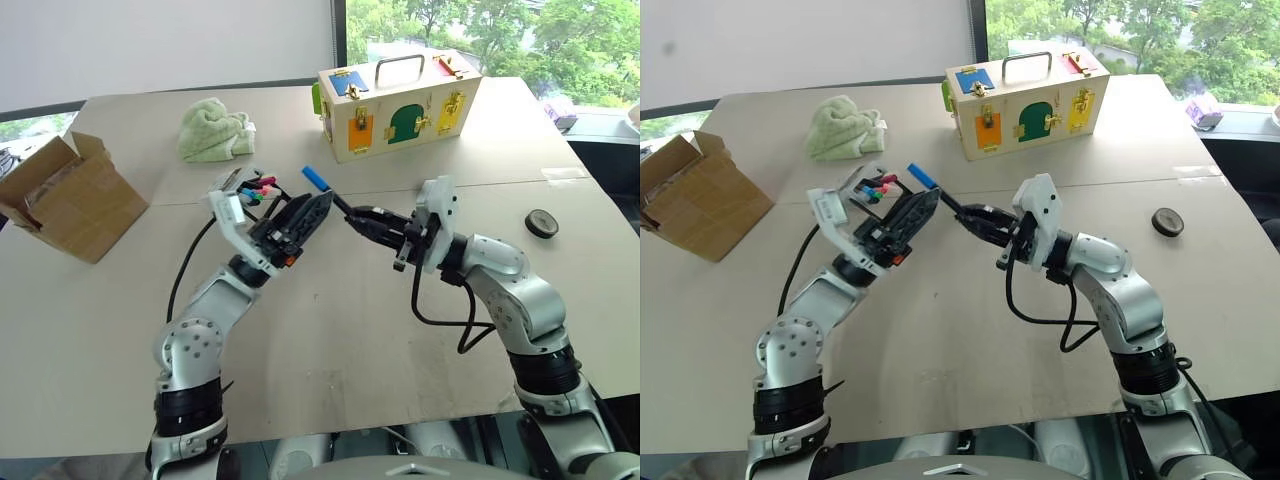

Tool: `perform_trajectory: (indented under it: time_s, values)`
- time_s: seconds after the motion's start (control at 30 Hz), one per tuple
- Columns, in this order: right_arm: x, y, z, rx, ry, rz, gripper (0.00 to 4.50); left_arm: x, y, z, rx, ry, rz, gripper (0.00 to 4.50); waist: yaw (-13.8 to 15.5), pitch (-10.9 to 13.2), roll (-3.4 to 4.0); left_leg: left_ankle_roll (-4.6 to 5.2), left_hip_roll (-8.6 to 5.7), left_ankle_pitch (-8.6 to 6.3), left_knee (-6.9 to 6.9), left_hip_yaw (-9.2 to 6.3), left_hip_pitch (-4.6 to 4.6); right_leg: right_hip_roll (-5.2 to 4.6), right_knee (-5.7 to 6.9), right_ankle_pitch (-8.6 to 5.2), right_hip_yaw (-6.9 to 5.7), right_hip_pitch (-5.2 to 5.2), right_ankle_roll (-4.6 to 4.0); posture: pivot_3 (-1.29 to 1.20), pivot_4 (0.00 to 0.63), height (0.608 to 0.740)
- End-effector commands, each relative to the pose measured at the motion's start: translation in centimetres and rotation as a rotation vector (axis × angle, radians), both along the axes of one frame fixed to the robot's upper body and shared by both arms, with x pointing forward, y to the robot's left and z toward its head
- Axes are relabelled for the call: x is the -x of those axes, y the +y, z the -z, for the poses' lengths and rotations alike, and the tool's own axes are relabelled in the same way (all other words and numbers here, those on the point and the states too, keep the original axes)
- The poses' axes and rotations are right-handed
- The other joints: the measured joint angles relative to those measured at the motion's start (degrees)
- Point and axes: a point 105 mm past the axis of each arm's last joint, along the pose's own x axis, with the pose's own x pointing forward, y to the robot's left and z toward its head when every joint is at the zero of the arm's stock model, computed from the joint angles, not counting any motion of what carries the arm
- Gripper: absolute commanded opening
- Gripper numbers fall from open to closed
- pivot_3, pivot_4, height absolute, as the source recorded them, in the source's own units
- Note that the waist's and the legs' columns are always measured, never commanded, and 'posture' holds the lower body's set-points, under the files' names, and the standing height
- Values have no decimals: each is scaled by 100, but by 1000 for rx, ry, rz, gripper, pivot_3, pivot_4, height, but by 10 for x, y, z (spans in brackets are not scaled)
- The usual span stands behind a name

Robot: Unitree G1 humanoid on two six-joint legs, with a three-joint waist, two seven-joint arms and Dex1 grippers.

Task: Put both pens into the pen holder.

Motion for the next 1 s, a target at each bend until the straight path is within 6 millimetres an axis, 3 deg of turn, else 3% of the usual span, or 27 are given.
perform_trajectory:
  time_s: [0.03,0.1,0.43,0.47,0.6,0.73,0.77,0.87,1.0]
  values:
    - [8,3,-7,-13,-25,-25,17,7,-8,-14,21,-60,66,4500,-22,0,0,0,0,0,-1,0,0,0,0,0,1,0,0,0,150,740]
    - [8,3,-7,-8,-28,-26,17,8,-9,-15,23,-59,71,4500,-22,0,0,0,1,0,-1,0,0,1,0,0,1,-1,0,0,150,740]
    - [4,2,-4,-13,10,-6,0,12,-9,-15,37,-60,71,73,-1,0,0,-1,0,0,0,0,0,-1,-2,0,1,0,0,0,150,740]
    - [3,1,-4,-10,14,-7,0,12,-9,-15,38,-61,63,73,-3,0,0,-1,0,1,0,0,0,-1,-2,0,1,0,0,0,150,740]
    - [2,-3,0,24,56,-11,1789,5,-4,-16,3,-90,-12,0,1,0,0,-1,0,0,0,0,0,-1,-3,0,1,0,0,0,150,740]
    - [-11,-38,3,32,73,103,3485,0,-7,-29,-189,-279,-141,0,28,0,-1,-1,-1,0,0,0,0,-1,-4,0,1,0,0,0,150,740]
    - [-9,-47,0,28,75,97,3485,0,-8,-36,-227,-339,-183,0,82,2,-1,-1,-1,0,0,0,-1,-2,-5,0,-1,1,0,0,150,740]
    - [-12,-81,-13,24,67,134,3485,-9,-11,-49,-616,-624,-404,0,143,7,-4,0,-6,0,0,2,-6,-4,-8,0,-1,1,0,0,150,740]
    - [7,-105,-19,75,115,46,3485,-9,-11,-68,-952,-984,-651,0,131,7,-3,4,-4,-2,-10,7,-5,-3,-14,0,6,2,0,0,150,740]
